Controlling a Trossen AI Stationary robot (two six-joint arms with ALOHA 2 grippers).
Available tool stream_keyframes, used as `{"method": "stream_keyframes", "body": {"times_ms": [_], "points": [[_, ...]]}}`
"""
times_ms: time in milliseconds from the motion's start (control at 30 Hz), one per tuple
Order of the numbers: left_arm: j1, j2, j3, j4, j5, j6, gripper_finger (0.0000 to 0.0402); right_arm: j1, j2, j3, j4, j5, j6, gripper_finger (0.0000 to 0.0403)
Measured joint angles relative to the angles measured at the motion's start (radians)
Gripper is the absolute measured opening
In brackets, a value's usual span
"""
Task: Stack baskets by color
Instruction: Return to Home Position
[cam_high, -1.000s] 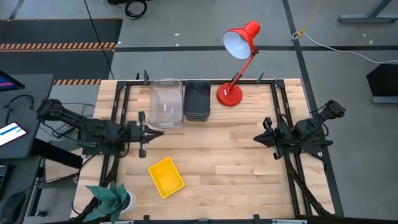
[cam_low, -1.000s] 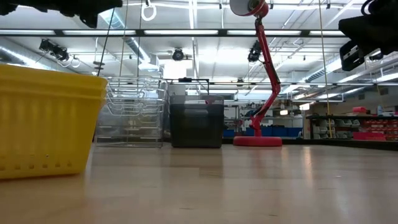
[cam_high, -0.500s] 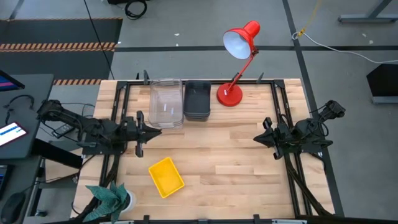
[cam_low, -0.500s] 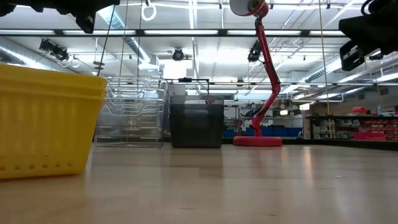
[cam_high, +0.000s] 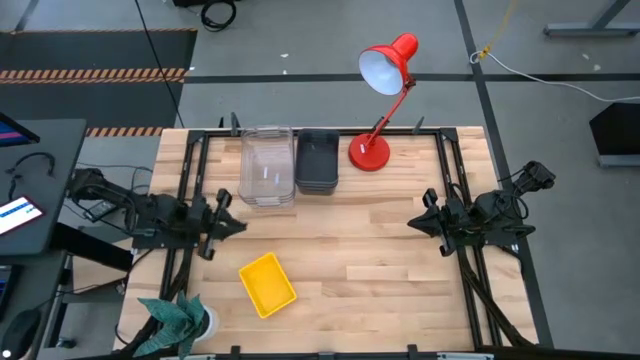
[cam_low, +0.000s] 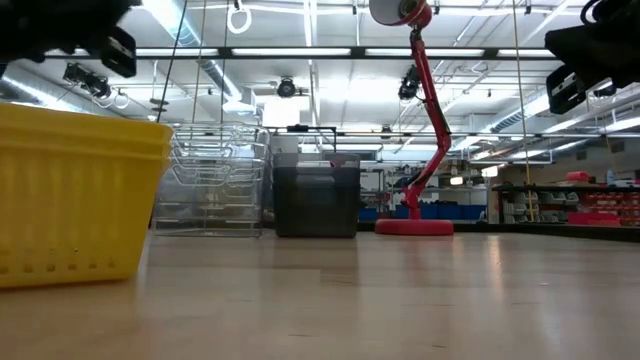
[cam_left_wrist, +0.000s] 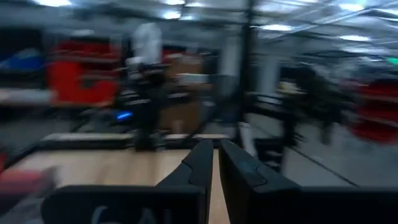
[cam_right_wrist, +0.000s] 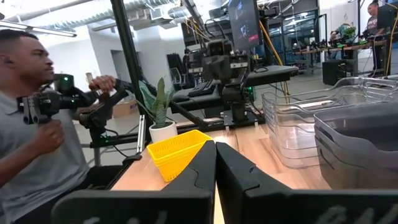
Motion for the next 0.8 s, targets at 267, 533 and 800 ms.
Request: {"method": "stream_keyframes", "body": {"times_ms": [267, 533, 800], "points": [[0.002, -0.246, -0.083, -0.129, 0.229, 0.046, 0.0029, 0.000, 0.000, 0.000, 0.002, 0.000, 0.000, 0.0013], [-0.006, -0.321, -0.083, -0.296, 0.235, 0.031, 0.0026, 0.000, 0.000, 0.000, 0.002, 0.000, 0.000, 0.0012], [-0.029, -0.321, -0.083, -0.365, 0.233, 0.133, 0.0036, 0.000, 0.000, 0.000, 0.006, 0.000, 0.000, 0.0012]]}}
